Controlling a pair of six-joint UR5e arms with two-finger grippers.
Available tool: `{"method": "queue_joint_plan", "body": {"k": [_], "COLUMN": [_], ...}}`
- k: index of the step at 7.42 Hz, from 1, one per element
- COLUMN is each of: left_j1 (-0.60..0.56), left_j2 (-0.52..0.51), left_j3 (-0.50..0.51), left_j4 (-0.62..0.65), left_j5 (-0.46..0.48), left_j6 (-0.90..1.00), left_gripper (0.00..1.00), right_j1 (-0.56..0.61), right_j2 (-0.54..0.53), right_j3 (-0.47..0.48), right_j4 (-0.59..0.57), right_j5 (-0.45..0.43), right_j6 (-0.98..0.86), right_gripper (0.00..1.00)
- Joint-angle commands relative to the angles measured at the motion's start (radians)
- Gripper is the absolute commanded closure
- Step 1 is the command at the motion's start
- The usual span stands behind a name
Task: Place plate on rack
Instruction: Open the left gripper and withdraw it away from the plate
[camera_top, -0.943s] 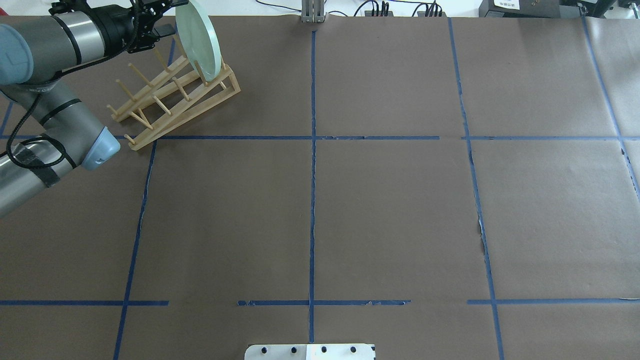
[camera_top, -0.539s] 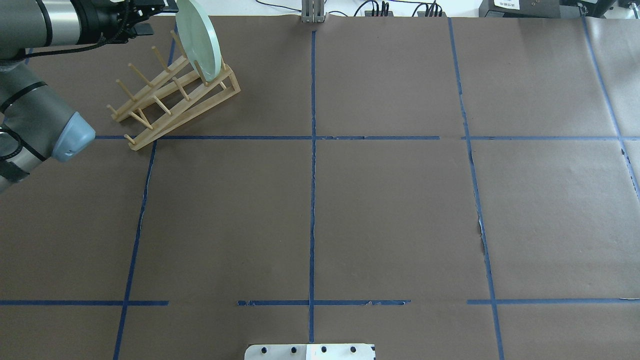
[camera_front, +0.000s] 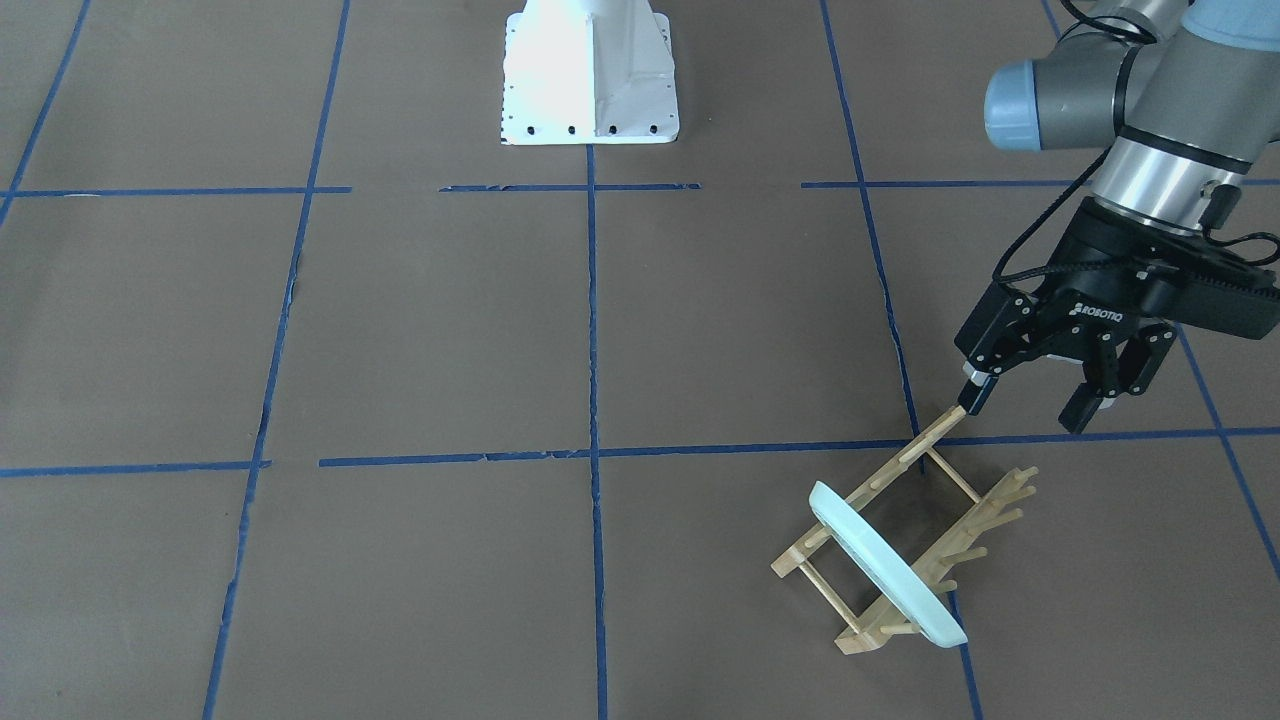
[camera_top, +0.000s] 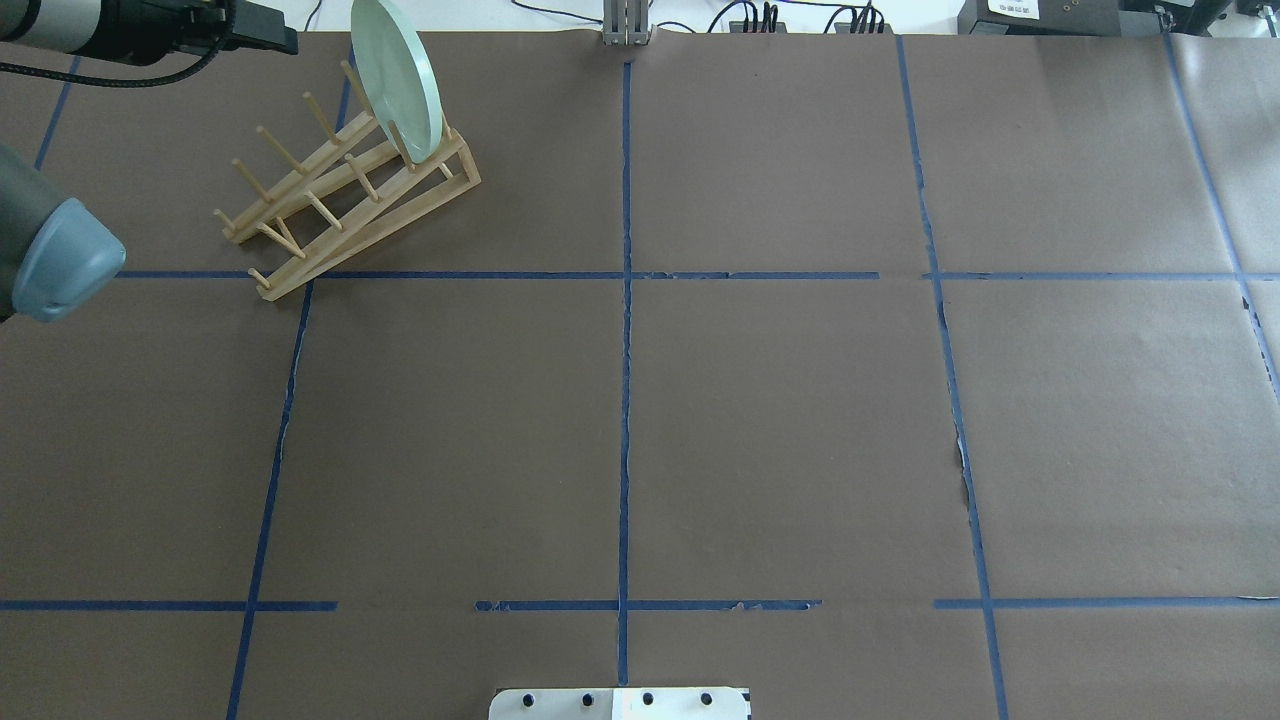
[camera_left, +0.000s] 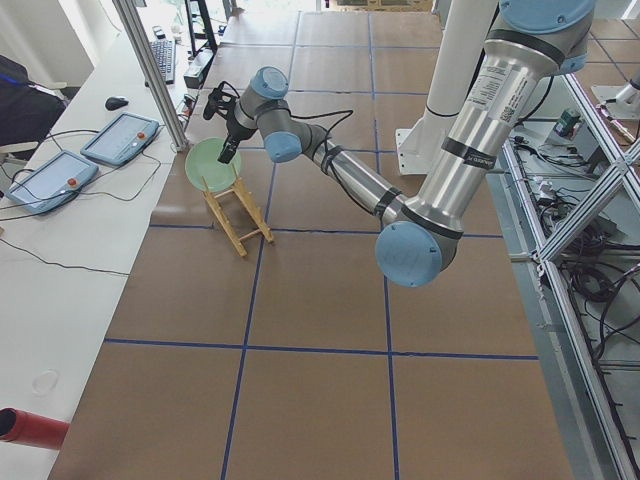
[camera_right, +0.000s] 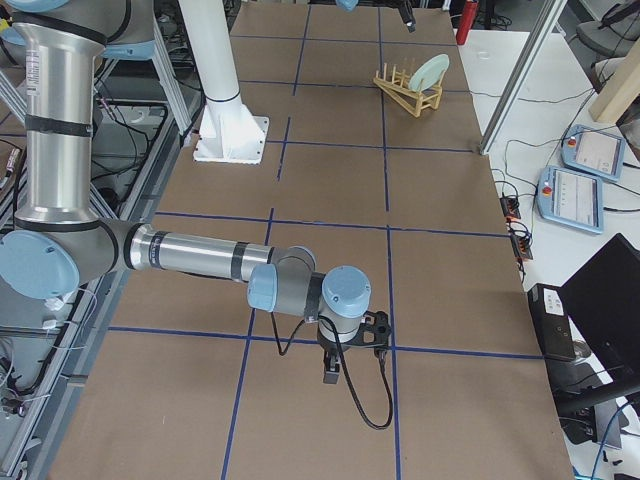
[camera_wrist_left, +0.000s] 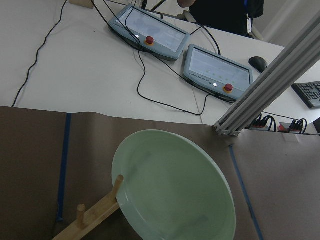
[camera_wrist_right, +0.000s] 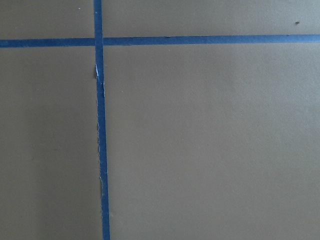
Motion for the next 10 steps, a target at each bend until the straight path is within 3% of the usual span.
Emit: {"method": "queue_joint_plan", "body": {"k": [1, 3, 5, 8, 10], "left_j1": [-0.053, -0.126, -0.281, -0.426, -0.475], "left_j2": [0.007, 0.089, 0.201, 0.362, 0.495], "left_j3": [-0.03, -0.022, 0.01, 0.134, 0.171], "left_j4": [0.187, 0.229, 0.232, 0.255, 0.27], "left_j5": [-0.038, -0.195, -0.335, -0.369, -0.371], "left_j6": [0.153, 0.264, 0.462, 0.812, 0.885], "left_gripper": [0.0, 0.0, 0.0, 0.0, 0.0], "right_j1": [0.001, -0.001, 0.001, 0.001, 0.0], "right_j2": [0.0, 0.0, 0.0, 0.0, 0.0], "right_j3": [0.0, 0.0, 0.0, -0.001, 0.0], "right_j4": [0.0, 0.0, 0.0, 0.0, 0.0], "right_j5": [0.0, 0.0, 0.0, 0.0, 0.0], "right_j6": [-0.001, -0.001, -0.001, -0.001, -0.001], "right_gripper": [0.0, 0.0, 0.0, 0.0, 0.0]}}
